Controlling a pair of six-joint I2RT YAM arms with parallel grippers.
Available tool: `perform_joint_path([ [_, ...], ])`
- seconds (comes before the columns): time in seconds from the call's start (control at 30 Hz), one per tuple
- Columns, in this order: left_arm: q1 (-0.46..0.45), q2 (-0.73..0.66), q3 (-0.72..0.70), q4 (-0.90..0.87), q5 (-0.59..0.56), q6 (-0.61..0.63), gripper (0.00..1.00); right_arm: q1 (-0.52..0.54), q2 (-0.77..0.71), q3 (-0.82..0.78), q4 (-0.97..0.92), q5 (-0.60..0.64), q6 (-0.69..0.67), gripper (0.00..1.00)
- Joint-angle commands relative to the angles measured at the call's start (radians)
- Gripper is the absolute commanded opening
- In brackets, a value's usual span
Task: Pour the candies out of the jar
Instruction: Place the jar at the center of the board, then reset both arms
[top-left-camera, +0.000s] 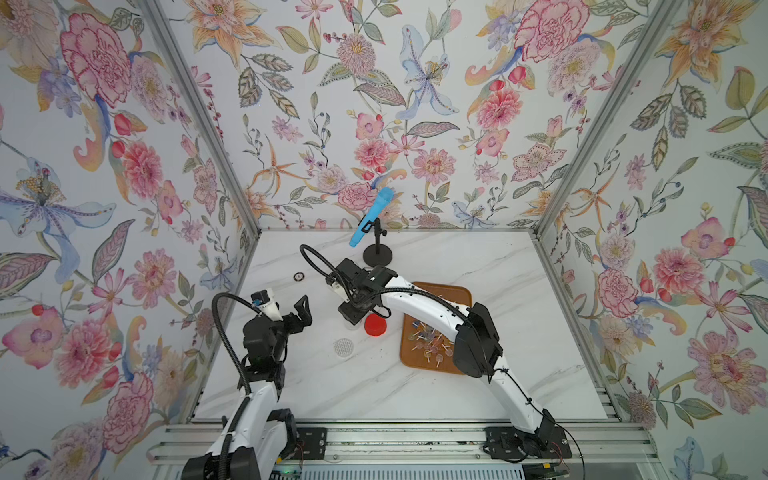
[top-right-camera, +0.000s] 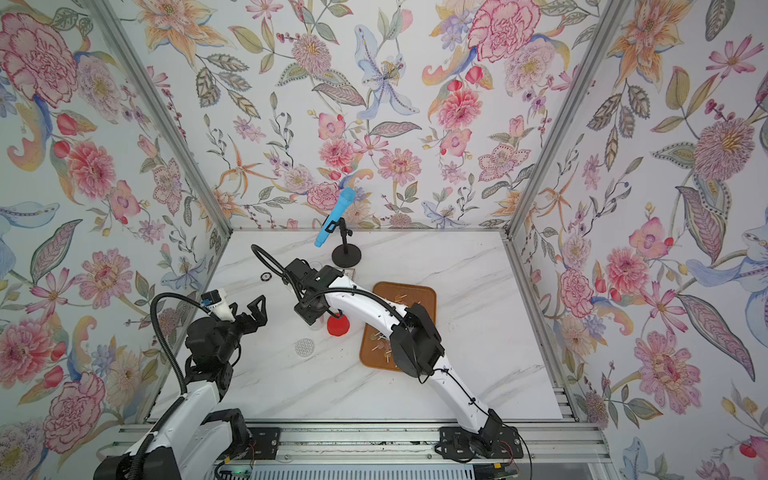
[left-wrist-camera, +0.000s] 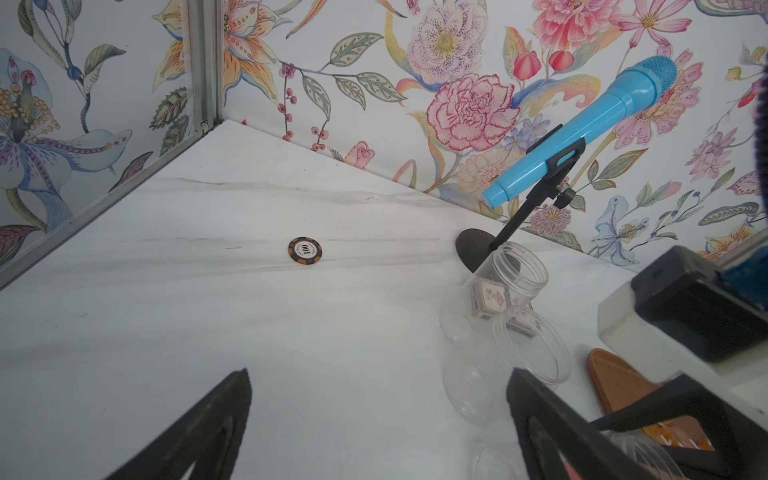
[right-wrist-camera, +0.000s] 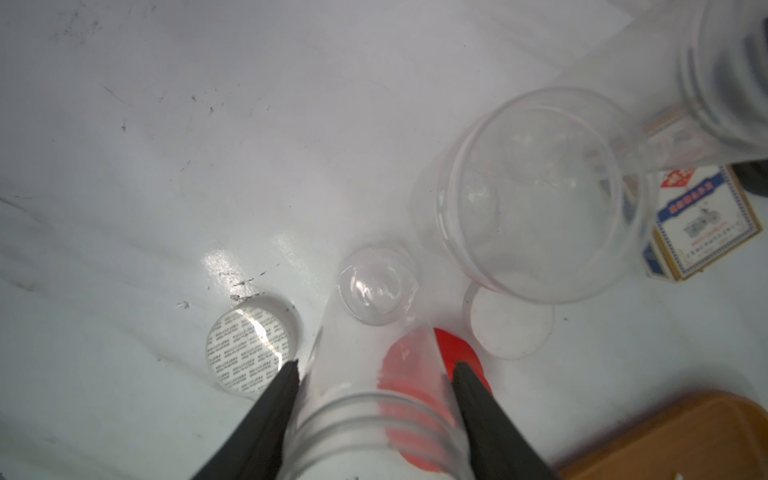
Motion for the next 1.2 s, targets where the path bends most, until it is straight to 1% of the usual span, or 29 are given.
perform_joint_path([
  [0.0,0.008,-0.007,0.042,-0.01,0.015,0.015,0.99,0.008,0.027,0.038,-0.045,-0.008,-0.003,0.54],
  [0.07,0.008,-0.003,0.044,-0.011,0.013,0.019,0.99,0.007,0.037,0.061,-0.045,-0.021,0.005,0.62],
  [0.17,0.007,0.007,0.043,-0.007,0.012,0.022,0.99,0.005,0.048,0.119,-0.044,-0.049,0.017,0.67],
  [0.27,0.008,0.017,0.044,-0.004,0.015,0.025,0.99,-0.002,0.051,0.173,-0.043,-0.093,0.033,0.69],
  [0.33,0.008,0.019,0.047,-0.01,0.014,0.028,0.99,-0.011,0.043,0.188,-0.035,-0.124,0.048,0.71],
  [0.4,0.008,0.021,0.05,-0.015,0.01,0.028,0.99,-0.02,0.028,0.188,-0.02,-0.154,0.063,0.73],
  [0.6,0.008,0.021,0.062,-0.034,-0.005,0.028,0.99,-0.066,-0.027,0.172,0.022,-0.214,0.081,0.74],
  [0.73,0.008,0.024,0.07,-0.032,-0.029,0.024,0.99,-0.097,-0.087,0.127,0.043,-0.224,0.075,0.75],
  [0.83,0.005,0.032,0.087,-0.038,-0.055,0.029,0.99,-0.128,-0.174,0.023,0.09,-0.223,0.068,0.76],
  [1.0,-0.019,0.044,0.13,-0.055,-0.118,0.047,0.99,-0.199,-0.386,-0.285,0.272,-0.263,0.086,0.77],
  [1.1,-0.061,0.059,0.159,-0.071,-0.201,0.085,0.99,-0.265,-0.514,-0.482,0.375,-0.262,0.099,0.77],
  [1.17,-0.107,0.082,0.176,-0.072,-0.287,0.138,0.99,-0.331,-0.616,-0.649,0.466,-0.243,0.111,0.78],
])
